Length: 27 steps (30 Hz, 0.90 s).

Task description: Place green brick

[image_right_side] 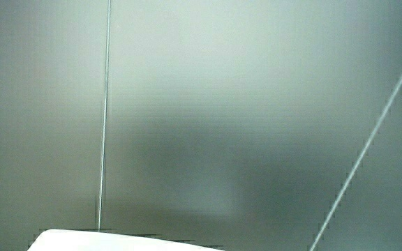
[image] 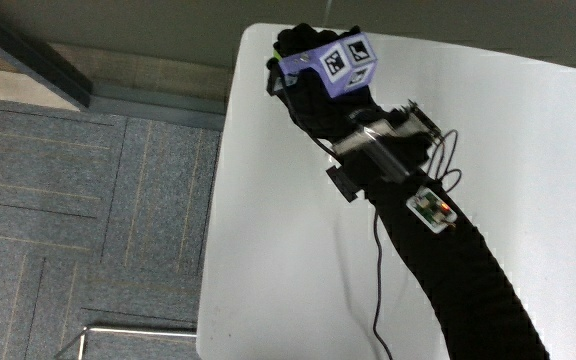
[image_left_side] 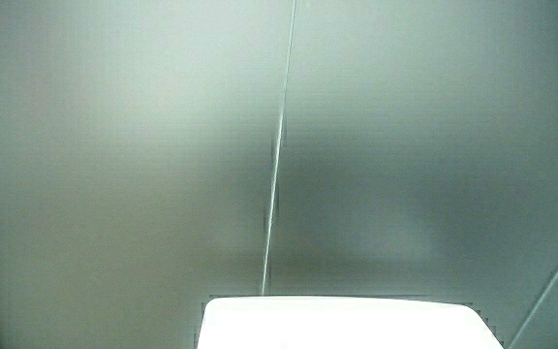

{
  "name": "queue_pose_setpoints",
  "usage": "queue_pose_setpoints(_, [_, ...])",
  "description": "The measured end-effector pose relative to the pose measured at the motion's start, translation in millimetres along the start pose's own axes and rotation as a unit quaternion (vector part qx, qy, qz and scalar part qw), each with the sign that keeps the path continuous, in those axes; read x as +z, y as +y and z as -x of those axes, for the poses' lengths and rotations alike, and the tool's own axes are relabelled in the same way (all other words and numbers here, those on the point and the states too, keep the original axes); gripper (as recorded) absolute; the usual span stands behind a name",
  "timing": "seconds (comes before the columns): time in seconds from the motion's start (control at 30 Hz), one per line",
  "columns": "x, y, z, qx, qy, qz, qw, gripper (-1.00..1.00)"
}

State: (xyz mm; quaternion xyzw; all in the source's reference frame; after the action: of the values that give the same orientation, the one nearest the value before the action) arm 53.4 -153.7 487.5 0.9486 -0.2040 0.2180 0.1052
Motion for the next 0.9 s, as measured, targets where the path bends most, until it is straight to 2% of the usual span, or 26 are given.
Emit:
queue_pose_setpoints(0.2, [-6.5,13,-8.9,-0.011,0.002,0.01,0.9999,0.0])
queue_pose_setpoints(0.27, [-12.2,15,-16.7,-0.03,0.008,0.038,0.9988,0.0])
queue_pose_setpoints(0.37, [-20.8,19,-28.4,-0.059,0.016,0.079,0.995,0.0])
queue_pose_setpoints(0.5, [-15.4,5,-34.7,-0.068,0.025,0.059,0.9956,0.0])
queue_pose_setpoints(0.67, [-13.0,4,-39.9,-0.073,0.037,0.062,0.9947,0.0])
queue_pose_setpoints(0.7, [-8.4,3,-35.2,-0.068,0.032,0.058,0.9955,0.0])
queue_pose_setpoints(0.73, [-13.0,4,-38.0,-0.071,0.028,0.064,0.995,0.0])
queue_pose_setpoints(0.9, [-13.0,4,-36.6,-0.068,0.021,0.06,0.9956,0.0])
